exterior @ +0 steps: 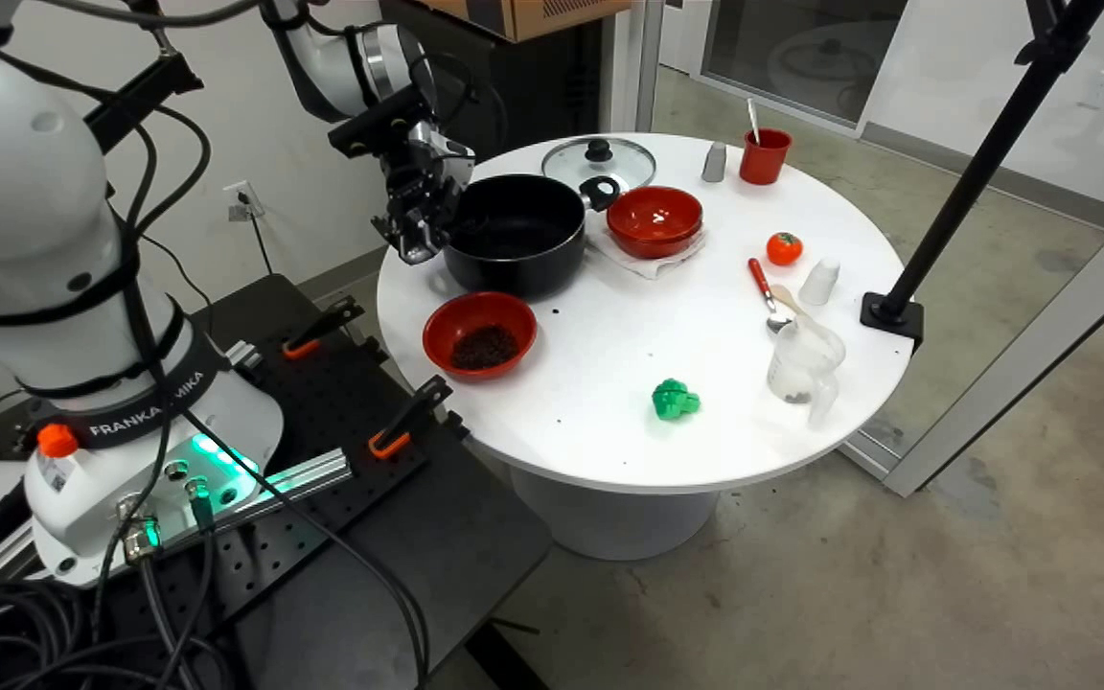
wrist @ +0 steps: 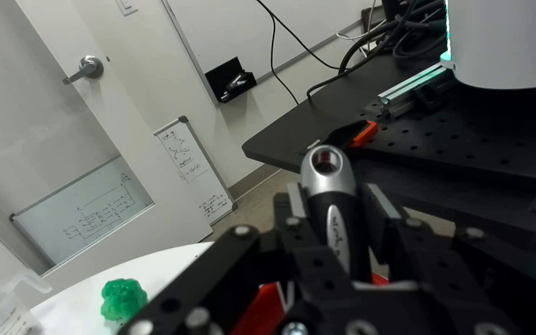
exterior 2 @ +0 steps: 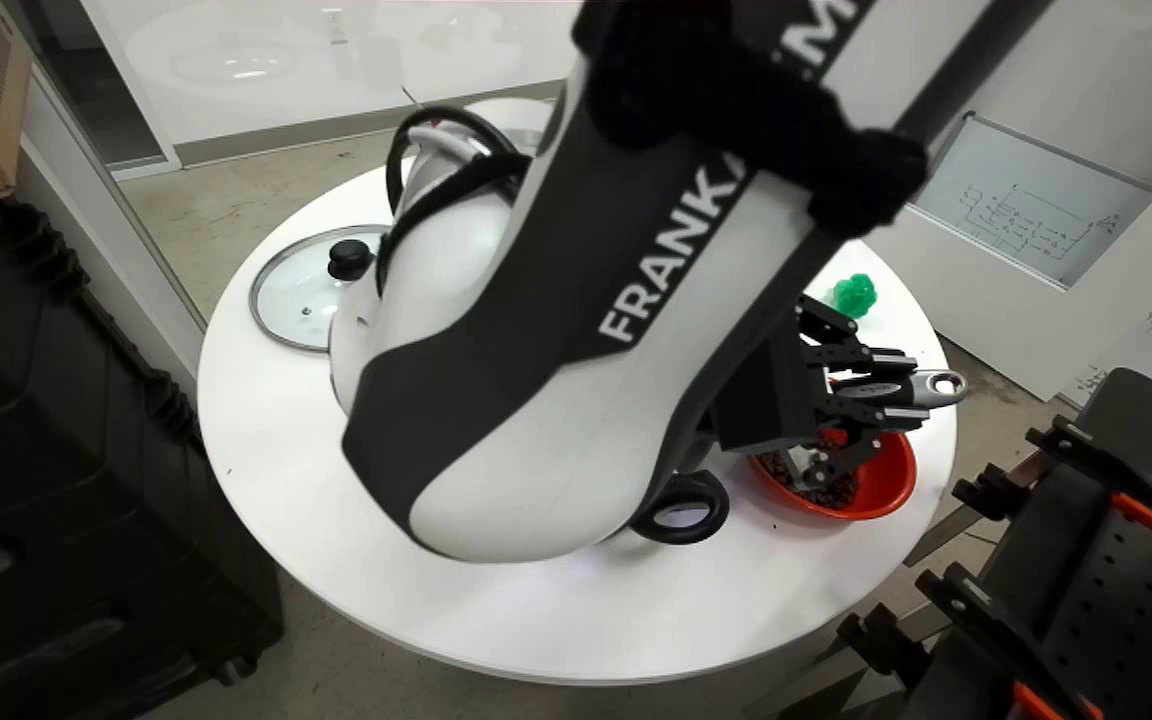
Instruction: Mix the things in the pot with the spoon and then put the spoon back on the table
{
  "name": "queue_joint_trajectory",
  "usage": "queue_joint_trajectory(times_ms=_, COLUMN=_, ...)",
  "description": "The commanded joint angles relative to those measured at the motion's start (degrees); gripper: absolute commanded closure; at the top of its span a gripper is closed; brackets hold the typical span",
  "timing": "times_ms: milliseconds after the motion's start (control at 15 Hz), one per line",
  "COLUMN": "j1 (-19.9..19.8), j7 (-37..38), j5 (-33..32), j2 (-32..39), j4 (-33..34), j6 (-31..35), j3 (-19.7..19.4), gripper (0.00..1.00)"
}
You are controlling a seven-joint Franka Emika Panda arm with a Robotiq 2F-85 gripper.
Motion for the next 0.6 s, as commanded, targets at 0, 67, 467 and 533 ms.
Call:
queue_joint_trajectory(times_ms=0, j1=0.82, j7=0.65, j5=1.63, j2=-3.62, j4=-0.87, j6=0.00, j3=-0.23, gripper=0.92)
queue_joint_trajectory(times_ms=67, j1=0.93, j7=0.93, j5=1.78, j2=-4.38, j4=-0.79, j6=-0.09, j3=-0.24, gripper=0.92)
queue_joint_trajectory(times_ms=467, j1=2.15, j7=3.48, j5=1.63, j2=-6.48, j4=0.57, j6=-3.32, j3=-0.93, gripper=0.92)
queue_joint_trajectory(times_ms=533, j1=2.27, j7=3.98, j5=1.54, j2=-6.46, j4=0.80, j6=-3.98, j3=-1.06, gripper=0.92)
